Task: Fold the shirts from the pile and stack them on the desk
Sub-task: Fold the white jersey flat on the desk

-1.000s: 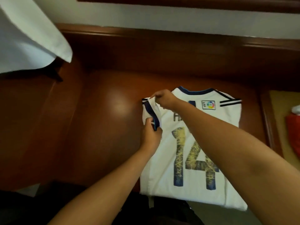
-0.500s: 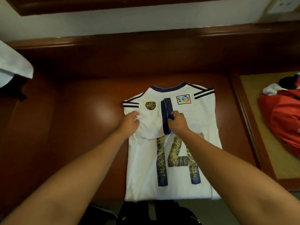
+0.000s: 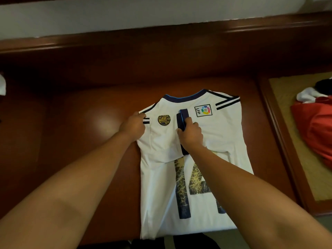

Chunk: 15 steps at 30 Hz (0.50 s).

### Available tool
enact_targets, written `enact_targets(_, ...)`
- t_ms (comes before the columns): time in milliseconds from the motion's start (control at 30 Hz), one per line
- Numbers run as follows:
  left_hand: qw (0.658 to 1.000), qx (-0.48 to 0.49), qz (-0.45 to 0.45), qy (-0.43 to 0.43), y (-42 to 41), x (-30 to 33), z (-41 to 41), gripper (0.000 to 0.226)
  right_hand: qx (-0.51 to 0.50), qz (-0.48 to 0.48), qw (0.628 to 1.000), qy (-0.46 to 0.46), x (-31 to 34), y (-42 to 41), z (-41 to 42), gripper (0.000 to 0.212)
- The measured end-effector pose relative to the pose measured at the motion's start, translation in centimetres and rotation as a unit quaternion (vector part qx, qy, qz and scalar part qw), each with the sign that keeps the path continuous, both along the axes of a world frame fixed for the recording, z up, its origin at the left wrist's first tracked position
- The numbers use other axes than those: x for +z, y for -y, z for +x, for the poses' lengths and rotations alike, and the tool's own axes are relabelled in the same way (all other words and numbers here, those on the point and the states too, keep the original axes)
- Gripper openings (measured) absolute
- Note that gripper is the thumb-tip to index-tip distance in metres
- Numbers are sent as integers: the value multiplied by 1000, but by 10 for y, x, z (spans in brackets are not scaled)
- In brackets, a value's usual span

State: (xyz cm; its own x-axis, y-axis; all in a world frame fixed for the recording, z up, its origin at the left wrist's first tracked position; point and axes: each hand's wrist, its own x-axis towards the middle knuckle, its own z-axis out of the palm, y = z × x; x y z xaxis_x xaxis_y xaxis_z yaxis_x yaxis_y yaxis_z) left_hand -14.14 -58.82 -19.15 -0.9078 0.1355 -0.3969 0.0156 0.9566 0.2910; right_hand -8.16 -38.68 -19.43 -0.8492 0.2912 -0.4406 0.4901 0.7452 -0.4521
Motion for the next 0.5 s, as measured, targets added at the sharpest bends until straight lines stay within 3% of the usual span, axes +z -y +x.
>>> enact_targets(367,999,23,-19,-18,28,-2,-8,39,-2,49,997,57,3,18,-11,36)
enact_targets(500,999,-2,-36,-18,33,2,-14,37,-46,-48,998,5,11,9,-11,31)
